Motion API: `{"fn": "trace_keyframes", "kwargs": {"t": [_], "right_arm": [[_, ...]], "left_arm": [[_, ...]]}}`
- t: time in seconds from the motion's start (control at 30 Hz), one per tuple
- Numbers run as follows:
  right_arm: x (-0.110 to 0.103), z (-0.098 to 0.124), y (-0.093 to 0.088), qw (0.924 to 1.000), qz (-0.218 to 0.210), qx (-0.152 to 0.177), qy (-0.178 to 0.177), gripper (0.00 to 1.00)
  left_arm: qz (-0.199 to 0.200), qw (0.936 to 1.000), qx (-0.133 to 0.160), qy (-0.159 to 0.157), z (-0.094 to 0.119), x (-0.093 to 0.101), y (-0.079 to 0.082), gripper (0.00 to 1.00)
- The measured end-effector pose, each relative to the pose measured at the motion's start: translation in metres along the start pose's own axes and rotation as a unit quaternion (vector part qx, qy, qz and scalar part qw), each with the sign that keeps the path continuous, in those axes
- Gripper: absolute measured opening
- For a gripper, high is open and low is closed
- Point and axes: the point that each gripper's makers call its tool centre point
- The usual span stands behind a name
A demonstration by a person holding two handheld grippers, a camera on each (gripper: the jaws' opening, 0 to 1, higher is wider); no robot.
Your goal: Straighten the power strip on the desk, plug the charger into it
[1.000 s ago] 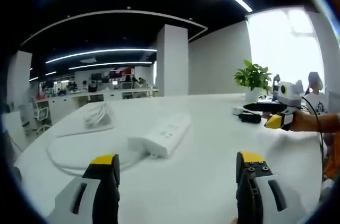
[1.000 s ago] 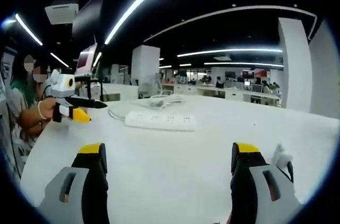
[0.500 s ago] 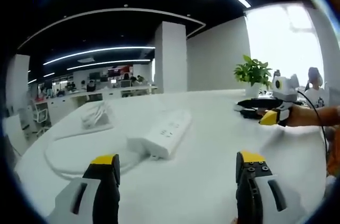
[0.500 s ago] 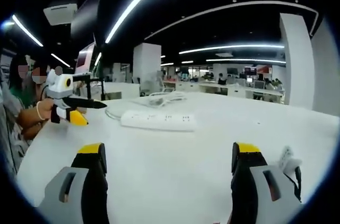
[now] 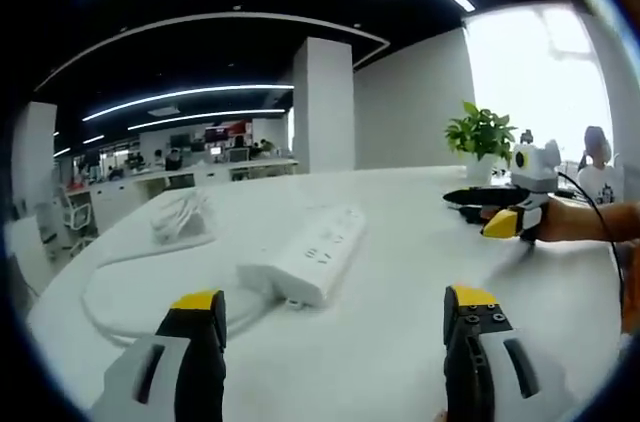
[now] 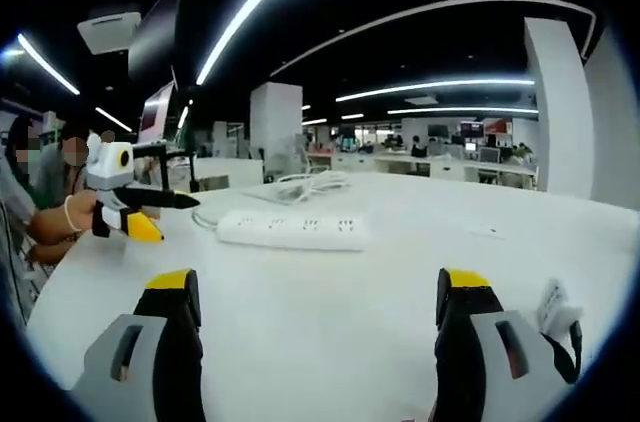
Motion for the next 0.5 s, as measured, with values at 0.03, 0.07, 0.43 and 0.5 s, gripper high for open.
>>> {"fn": "trace_keyframes", "kwargs": {"t": [0.03,0.07,0.43,0.5], "right_arm": [[0.0,-0.001,0.0,1.0,-0.001,0.001,0.0,0.97],[0.0,-0.002,0.0,1.0,-0.001,0.001,0.0,0.97],[0.008,-0.01,0.001,1.0,0.0,0.002,-0.003,0.97],[0.009,-0.011,0.001,1.0,0.001,0.002,-0.003,0.97]], "left_arm": [[0.001,1.0,0.001,0.001,0.0,-0.001,0.0,0.91],[0.002,1.0,0.001,0.002,-0.001,-0.002,0.001,0.91],[0.015,0.9999,-0.002,0.007,-0.008,-0.008,0.001,0.91],[0.017,0.9998,-0.002,0.006,-0.009,-0.009,0.001,0.91]]}}
Point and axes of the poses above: the point that each gripper's makers call its tool centre point, and the gripper's own axes: z roughly backward along the fingers, x roughly to its right, y roughly out of its top, and after that the axes turned 15 degrees about z, right-handed
